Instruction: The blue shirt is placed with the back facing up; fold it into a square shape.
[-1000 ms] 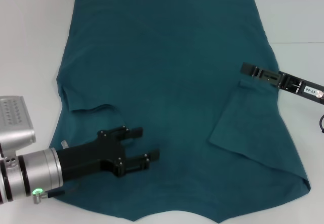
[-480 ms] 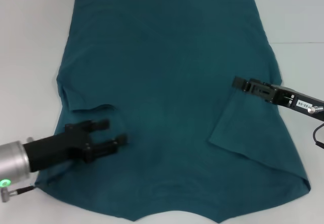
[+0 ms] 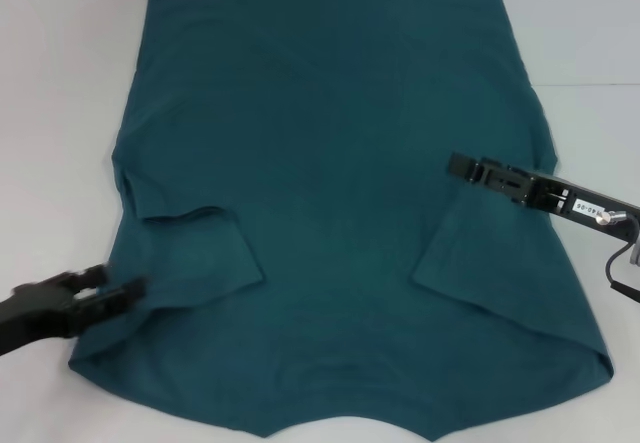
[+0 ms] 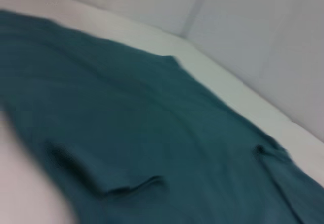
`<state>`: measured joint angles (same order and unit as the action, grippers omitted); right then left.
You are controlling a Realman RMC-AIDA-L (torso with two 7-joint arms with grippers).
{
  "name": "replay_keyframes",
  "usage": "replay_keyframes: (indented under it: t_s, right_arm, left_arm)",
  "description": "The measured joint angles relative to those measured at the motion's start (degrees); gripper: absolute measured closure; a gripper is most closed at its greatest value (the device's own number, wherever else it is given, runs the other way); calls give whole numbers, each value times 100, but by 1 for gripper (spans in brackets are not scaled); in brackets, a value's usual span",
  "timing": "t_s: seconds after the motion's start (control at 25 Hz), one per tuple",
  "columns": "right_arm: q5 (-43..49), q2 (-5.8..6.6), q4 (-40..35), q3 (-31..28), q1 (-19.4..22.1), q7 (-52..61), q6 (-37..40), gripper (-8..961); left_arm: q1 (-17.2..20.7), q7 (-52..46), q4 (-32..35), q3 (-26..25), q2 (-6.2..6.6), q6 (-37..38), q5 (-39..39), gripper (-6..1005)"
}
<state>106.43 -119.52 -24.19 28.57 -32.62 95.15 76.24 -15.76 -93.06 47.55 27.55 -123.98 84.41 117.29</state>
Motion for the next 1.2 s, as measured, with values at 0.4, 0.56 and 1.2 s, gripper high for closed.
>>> replay_keyframes:
  t_s: [0.4, 0.56, 1.2]
  right_arm:
    - [-4, 31, -49, 0, 0, 88, -13, 37]
    - [-4, 40, -56, 3, -4, 90, -13, 40]
    - [1, 54, -60, -25, 6, 91, 15, 51]
  left_arm:
    - [200, -595, 57, -598, 3, 35, 592, 232]
    - [254, -698, 98, -688, -5, 46, 764, 231]
    - [202, -770, 106, -727, 5, 337, 1329, 231]
